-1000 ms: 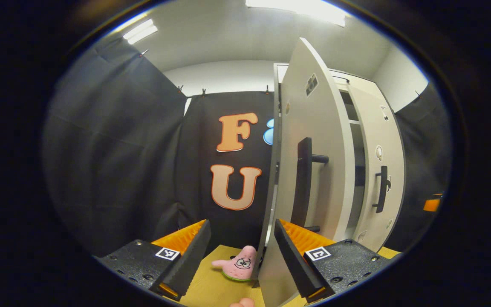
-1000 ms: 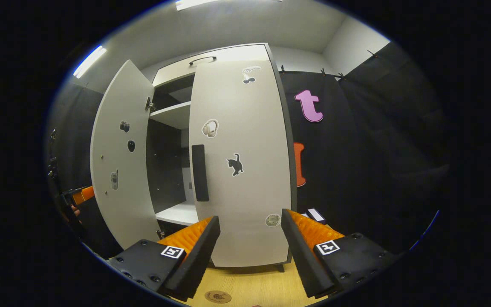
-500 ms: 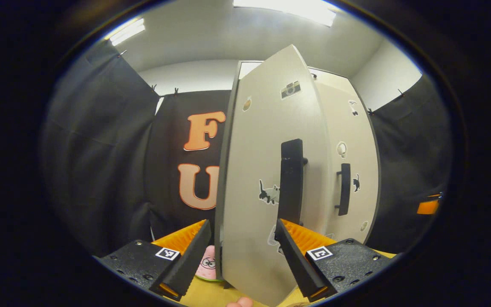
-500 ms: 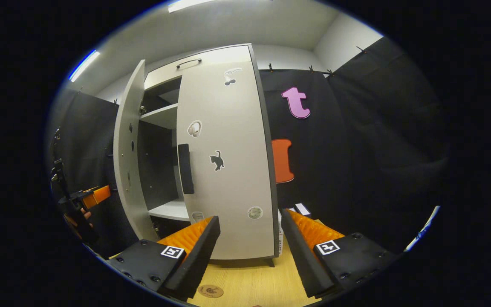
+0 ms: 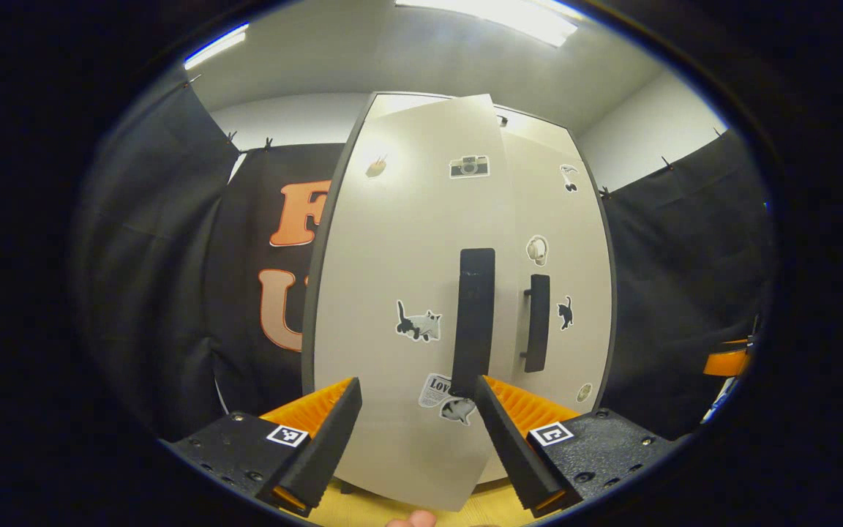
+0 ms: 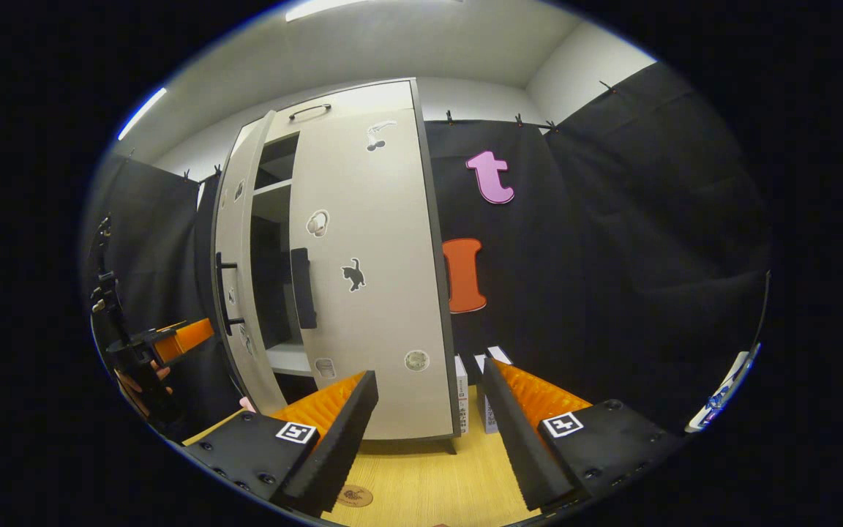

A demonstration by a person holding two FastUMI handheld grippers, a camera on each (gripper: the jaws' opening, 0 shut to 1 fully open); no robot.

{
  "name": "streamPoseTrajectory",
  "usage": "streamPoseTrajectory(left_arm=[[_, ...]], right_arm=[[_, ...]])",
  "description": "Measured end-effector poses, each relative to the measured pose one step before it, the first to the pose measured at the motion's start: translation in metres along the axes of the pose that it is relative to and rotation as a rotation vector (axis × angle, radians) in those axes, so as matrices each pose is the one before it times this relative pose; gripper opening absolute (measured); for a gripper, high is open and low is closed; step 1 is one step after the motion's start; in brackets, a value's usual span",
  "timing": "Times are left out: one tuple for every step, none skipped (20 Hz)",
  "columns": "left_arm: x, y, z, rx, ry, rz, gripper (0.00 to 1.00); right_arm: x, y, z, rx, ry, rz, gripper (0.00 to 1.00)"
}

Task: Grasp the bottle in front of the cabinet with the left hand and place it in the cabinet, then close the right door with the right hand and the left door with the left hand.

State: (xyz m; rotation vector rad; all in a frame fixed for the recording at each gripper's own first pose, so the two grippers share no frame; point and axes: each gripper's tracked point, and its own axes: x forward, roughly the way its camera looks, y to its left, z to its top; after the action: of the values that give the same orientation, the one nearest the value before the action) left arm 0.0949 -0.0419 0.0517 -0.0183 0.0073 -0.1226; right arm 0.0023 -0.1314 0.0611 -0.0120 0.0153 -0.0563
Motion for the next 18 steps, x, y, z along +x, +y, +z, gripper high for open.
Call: streamPoseTrajectory(left_arm=[[0.00419, -0.00224, -0.0007, -0.00296, 0.00222, -0.00464, 0.95], [0.00498, -0.00299, -0.00163, -0.00288, 0.00146, -0.00596, 0.95], [0.00443, -0.00277, -0.00139, -0.00132, 0.00127, -0.00681, 0.95], [0.00469, -0.00318, -0.00131, 0.00113, 0.00207, -0.00717, 0.95], [0.005, -0.00256, -0.00194, 0.0029, 0.00147, -0.00435, 0.95], [0.00576, -0.00266, -0.00099, 0.00235, 0.00199, -0.00412, 0.95], [0.00553, -0.00259, -0.00226, -0.00027, 0.00217, -0.00177, 0.95], [0.00649, -0.0019, -0.00255, -0.00216, 0.00442, 0.00041, 0.95], [0.00566, -0.00123, -0.00336, -0.00345, 0.00807, 0.00029, 0.95], [0.00432, -0.00211, -0.00329, -0.00537, 0.00664, -0.00075, 0.95], [0.00489, -0.00081, -0.00279, -0.00451, 0.00619, 0.00312, 0.95], [0.00485, -0.00071, -0.00305, -0.00505, 0.00393, 0.0029, 0.95], [0.00467, -0.00041, -0.00332, -0.0051, 0.00685, 0.00419, 0.95], [0.00461, 0.00007, -0.00378, -0.00571, 0.0055, 0.00456, 0.95], [0.00378, 0.00043, -0.00272, -0.00691, 0.00546, 0.0048, 0.95], [0.00132, -0.00015, -0.00173, -0.00948, 0.00319, 0.00289, 0.95], [-0.00041, -0.00001, -0.00142, -0.01207, 0.00086, 0.00236, 0.95], [-0.00235, -0.00136, -0.00004, -0.0131, -0.00057, -0.00077, 0.95]], right_arm=[[-0.00216, -0.00132, -0.00024, -0.00055, 0.00044, -0.00407, 0.96], [-0.00139, -0.00173, 0.00015, -0.00072, -0.00033, -0.00621, 0.96], [-0.00224, -0.00186, 0.00099, -0.00018, -0.00179, -0.0064, 0.96], [-0.00148, -0.00163, 0.00061, 0.00011, -0.00158, -0.00733, 0.96], [-0.00177, -0.00213, -0.0001, 0.00012, -0.00167, -0.00693, 0.96], [-0.00198, -0.00163, -0.00009, 0.00043, -0.00088, -0.00583, 0.96], [-0.00162, -0.00223, -0.00056, 0.00104, 0.00083, -0.00527, 0.96], [-0.00142, -0.00181, -0.0006, 0.00145, 0.00206, -0.00488, 0.96], [-0.00158, -0.00212, -0.00058, 0.00104, 0.00062, -0.00424, 0.96], [-0.00112, -0.00203, -0.00004, 0.00078, -0.00124, -0.0046, 0.96], [-0.00217, -0.00272, 0.0003, 0.001, -0.00146, -0.00526, 0.96], [-0.00097, -0.00223, -0.00014, 0.00107, -0.00027, -0.00458, 0.96], [-0.0008, -0.00181, -0.00057, 0.0009, 0.00055, -0.00392, 0.96], [-0.00129, -0.00121, 0.00016, 0.00008, -0.00003, -0.00195, 0.96], [-0.00061, -0.00129, 0.00036, 0.00001, -0.00124, -0.00139, 0.96], [0.00003, -0.00022, 0.00002, -0.00066, -0.00107, 0.0003, 0.96], [0.0001, -0.0003, 0.00002, -0.00076, -0.00019, 0.0001, 0.96], [-0.00012, -0.00009, -0.00054, -0.00088, -0.00017, 0.00112, 0.96]])
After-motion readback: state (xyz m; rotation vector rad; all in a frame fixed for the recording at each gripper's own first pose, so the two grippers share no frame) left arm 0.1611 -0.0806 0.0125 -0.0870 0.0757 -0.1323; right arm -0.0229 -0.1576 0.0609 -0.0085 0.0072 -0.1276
